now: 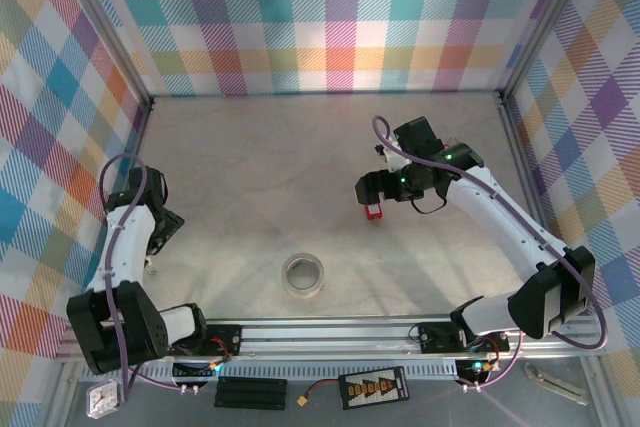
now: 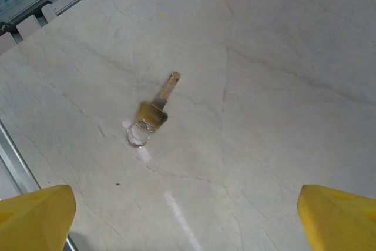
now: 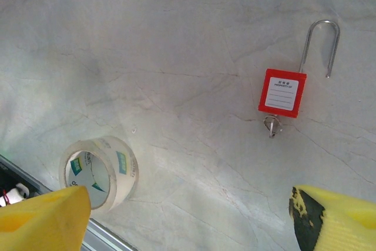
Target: Unlock with the key
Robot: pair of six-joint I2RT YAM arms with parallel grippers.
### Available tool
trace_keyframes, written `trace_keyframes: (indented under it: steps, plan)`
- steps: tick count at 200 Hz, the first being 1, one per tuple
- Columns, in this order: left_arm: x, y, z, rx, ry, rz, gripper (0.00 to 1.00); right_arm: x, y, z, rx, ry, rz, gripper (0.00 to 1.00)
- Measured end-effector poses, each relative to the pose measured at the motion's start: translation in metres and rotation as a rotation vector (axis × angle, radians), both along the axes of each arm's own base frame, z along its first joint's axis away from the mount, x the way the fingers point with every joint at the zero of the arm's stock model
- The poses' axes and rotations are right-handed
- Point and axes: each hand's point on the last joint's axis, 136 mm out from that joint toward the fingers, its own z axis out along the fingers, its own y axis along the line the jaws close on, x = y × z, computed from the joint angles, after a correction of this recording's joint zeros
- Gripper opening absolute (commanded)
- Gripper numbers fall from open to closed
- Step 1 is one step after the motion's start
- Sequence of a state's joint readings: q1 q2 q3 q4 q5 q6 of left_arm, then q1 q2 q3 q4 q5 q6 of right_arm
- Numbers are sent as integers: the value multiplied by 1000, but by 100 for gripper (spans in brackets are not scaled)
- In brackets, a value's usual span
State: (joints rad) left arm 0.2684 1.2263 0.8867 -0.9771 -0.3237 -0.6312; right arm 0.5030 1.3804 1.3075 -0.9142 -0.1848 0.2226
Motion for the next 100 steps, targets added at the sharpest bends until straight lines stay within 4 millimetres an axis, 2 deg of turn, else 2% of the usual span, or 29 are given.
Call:
trace_keyframes:
  steps: [62, 100]
  plan:
    - [7, 19, -43, -53, 115, -19, 88, -3, -2, 0, -2, 17, -1, 86]
    - [5, 21, -71, -107, 158, -14, 86, -1, -4, 4, -1, 13, -6, 86]
